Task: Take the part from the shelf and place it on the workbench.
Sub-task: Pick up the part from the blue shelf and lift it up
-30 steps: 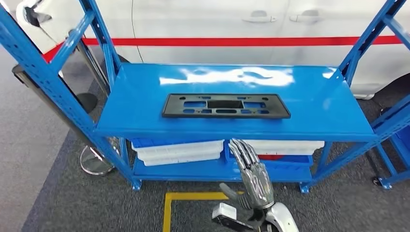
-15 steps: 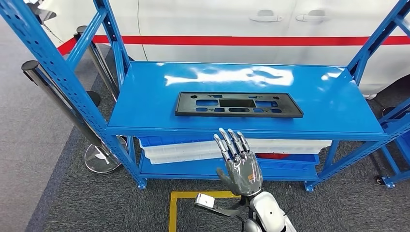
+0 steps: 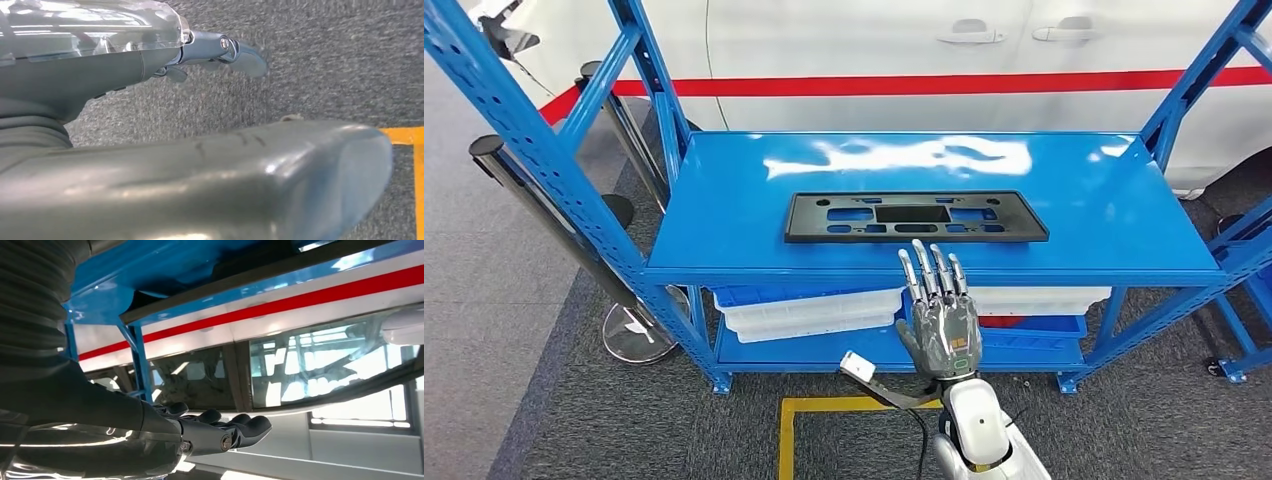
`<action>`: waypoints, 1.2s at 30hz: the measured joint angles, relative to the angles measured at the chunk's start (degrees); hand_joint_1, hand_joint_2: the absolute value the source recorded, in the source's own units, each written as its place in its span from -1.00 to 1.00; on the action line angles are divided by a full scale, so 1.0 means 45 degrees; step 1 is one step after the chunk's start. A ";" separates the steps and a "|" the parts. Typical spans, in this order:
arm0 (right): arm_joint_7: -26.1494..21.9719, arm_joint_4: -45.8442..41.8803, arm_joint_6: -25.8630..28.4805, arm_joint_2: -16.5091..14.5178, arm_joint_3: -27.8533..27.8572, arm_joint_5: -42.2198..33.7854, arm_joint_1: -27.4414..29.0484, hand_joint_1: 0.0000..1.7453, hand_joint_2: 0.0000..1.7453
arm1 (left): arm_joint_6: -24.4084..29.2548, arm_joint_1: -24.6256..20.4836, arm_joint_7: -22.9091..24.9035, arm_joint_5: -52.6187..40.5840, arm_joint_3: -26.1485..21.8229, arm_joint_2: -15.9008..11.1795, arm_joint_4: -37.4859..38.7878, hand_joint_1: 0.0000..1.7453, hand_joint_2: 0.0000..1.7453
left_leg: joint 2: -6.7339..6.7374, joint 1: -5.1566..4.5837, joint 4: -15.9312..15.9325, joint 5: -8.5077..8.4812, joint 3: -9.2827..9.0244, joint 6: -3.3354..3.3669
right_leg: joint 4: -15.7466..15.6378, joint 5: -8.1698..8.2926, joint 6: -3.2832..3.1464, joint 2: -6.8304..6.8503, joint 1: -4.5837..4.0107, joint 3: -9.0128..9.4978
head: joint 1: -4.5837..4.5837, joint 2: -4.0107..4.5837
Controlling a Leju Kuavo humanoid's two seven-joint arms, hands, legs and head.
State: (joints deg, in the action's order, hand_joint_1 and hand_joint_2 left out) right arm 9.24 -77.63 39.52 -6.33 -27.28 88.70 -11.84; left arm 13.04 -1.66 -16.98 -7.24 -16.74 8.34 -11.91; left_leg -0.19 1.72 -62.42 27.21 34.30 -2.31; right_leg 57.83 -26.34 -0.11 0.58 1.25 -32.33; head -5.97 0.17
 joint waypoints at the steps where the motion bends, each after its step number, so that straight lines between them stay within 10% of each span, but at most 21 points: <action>1: 0.0160 0.0161 0.0004 0.0004 -0.0082 0.0000 -0.0126 -1.00 1.00 | -0.0027 -0.0008 -0.0004 0.0010 -0.0006 -0.0006 0.0006 -1.00 -1.00 | -0.0018 -0.0001 0.0507 -0.0126 -0.0242 0.0044 | 0.0090 -0.0054 0.0115 -0.0014 0.0006 -0.0030 | 0.0000 0.0000; 6: 0.0606 0.0990 0.0018 0.0008 -0.0478 0.0000 -0.0646 -1.00 1.00 | -0.0078 -0.0003 -0.0032 0.0034 -0.0047 -0.0023 0.0023 -1.00 -1.00 | -0.0075 -0.0099 0.0713 -0.0126 -0.0288 0.0618 | 0.0342 -0.0234 0.0440 -0.0052 0.0049 -0.0163 | 0.0006 0.0000; 10: 0.0647 0.1342 0.0028 0.0012 -0.0589 0.0000 -0.0815 -1.00 1.00 | -0.0086 -0.0005 -0.0033 0.0036 -0.0054 -0.0026 0.0025 -1.00 -1.00 | -0.0067 -0.0156 0.0733 -0.0102 -0.0301 0.0834 | 0.3294 -0.1523 0.0487 -0.0066 0.0012 -0.1694 | 0.0006 0.0000; 12: 0.0630 0.1573 0.0028 0.0013 -0.0601 0.0000 -0.0821 -1.00 1.00 | -0.0108 0.0010 -0.0029 0.0039 -0.0056 -0.0030 0.0028 -1.00 -1.00 | -0.0091 -0.0247 0.0732 -0.0059 -0.0354 0.0892 | 0.3866 -0.1382 0.0395 -0.0074 -0.0026 -0.2124 | 0.0006 0.0000; 16: 0.0614 0.1972 0.0017 -0.0035 -0.0555 0.0000 -0.0915 -1.00 1.00 | -0.0238 0.0009 0.0024 -0.0020 -0.0058 -0.0017 0.0043 -1.00 -1.00 | -0.0168 -0.0424 0.0748 0.0094 -0.0555 0.0897 | 0.0855 0.0240 -0.0201 -0.0102 -0.0279 -0.0861 | 0.0001 0.0000; 21: 0.0828 0.2211 -0.0197 -0.0124 -0.0319 -0.0024 -0.1000 -1.00 1.00 | -0.0525 -0.0003 0.0177 -0.0309 -0.0034 -0.0079 0.0057 -1.00 -1.00 | -0.0131 -0.0370 0.0704 0.0277 -0.0588 0.0608 | -0.0042 0.0351 -0.0347 -0.0084 -0.0311 -0.0415 | 0.0000 0.0000; 25: -0.0032 0.2169 -0.1225 -0.0376 0.0372 -0.0967 -0.0900 -1.00 1.00 | -0.0710 0.0007 0.0199 -0.0557 0.0004 -0.0197 0.0057 -1.00 -1.00 | -0.0067 -0.0268 -0.1813 0.1428 0.0665 0.0344 | -0.0330 0.0356 -0.0353 -0.0021 -0.0199 -0.0100 | -0.0002 0.0000; 27: -0.0508 0.2061 -0.1592 -0.0466 0.0829 -0.1583 -0.0739 -1.00 0.00 | -0.0744 0.0030 0.0198 -0.0643 0.0016 -0.0261 0.0057 -1.00 -1.00 | -0.0046 -0.0162 -0.2503 0.1381 0.1189 0.0199 | -0.0274 0.0263 -0.0308 -0.0016 -0.0171 -0.0060 | -0.0004 0.0000; 29: -0.0759 0.1888 -0.1617 -0.0533 0.1231 -0.1815 -0.0615 -1.00 -1.00 | -0.0754 0.0049 0.0195 -0.0732 0.0035 -0.0333 0.0057 -1.00 -1.00 | -0.0015 -0.0044 -0.1343 0.0426 0.0803 0.0070 | -0.0124 0.0110 -0.0184 -0.0047 -0.0102 -0.0009 | -0.0004 0.0000; 32: -0.0942 0.1534 -0.1459 -0.0612 0.1780 -0.1923 -0.0465 -1.00 -1.00 | -0.0838 0.0032 0.0193 -0.0884 0.0133 -0.0385 0.0068 -1.00 -1.00 | -0.0023 -0.0001 0.0385 -0.0271 0.0091 0.0135 | 0.0195 -0.0144 0.0089 -0.0089 -0.0113 -0.0066 | 0.0001 0.0000; 36: -0.1284 0.1157 -0.1405 -0.0623 0.2338 -0.2689 -0.0296 -1.00 -1.00 | -0.0943 0.0012 0.0188 -0.1058 0.0272 -0.0426 0.0072 -1.00 -1.00 | -0.0052 -0.0076 0.0511 -0.0230 0.0060 0.0558 | 0.0344 -0.0293 0.0316 -0.0105 -0.0067 -0.0140 | 0.0005 0.0000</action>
State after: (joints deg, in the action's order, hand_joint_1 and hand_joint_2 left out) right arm 3.46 -72.42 33.20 -9.14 -16.76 76.59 -13.17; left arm 8.80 -1.61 -16.14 -12.00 -15.52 6.43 -11.58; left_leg -0.42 1.37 -60.12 26.18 34.57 0.20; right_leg 59.38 -27.65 1.31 0.10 0.95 -32.96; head -5.95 0.17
